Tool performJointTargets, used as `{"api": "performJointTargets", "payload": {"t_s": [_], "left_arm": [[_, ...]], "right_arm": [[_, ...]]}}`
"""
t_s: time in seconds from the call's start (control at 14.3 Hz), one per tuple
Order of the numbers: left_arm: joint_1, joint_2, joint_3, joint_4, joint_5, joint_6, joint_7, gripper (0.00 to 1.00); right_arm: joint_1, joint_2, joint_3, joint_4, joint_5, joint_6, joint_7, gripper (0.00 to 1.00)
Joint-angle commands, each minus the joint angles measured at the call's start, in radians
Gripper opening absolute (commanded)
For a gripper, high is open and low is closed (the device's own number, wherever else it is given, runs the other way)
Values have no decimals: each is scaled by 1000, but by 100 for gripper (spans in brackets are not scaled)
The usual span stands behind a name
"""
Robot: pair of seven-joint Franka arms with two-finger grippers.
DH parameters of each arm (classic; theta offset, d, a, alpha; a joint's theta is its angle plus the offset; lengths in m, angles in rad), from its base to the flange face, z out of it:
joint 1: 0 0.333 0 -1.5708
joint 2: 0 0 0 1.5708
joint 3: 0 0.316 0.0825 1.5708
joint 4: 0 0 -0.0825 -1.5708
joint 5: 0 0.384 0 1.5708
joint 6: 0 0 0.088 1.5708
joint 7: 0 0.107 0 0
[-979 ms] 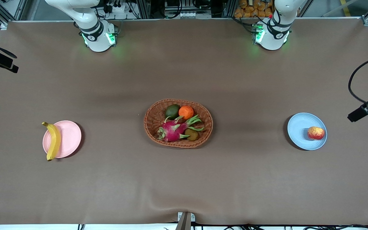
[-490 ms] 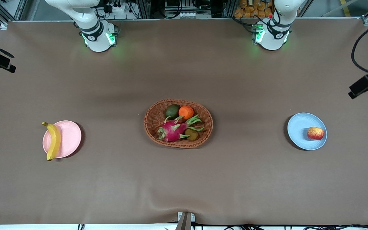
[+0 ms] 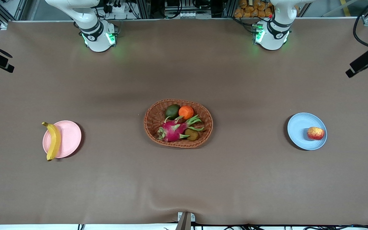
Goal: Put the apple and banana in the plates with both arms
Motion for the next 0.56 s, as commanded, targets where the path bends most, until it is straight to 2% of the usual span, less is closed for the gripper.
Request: {"api": "performJointTargets", "payload": {"t_s": [0.0, 0.21, 0.49], "left_arm": [[-55, -136, 68, -171, -15, 39, 26, 100], [-72, -147, 68, -168, -3, -36, 42, 100], [-77, -146, 67, -150, 31, -44, 86, 100]], "right_arm": [[-14, 6, 6, 22, -1, -9, -11, 100], [-14, 6, 8, 22, -1, -9, -11, 100], [-14, 7, 8, 20, -1, -11, -11, 100]]}}
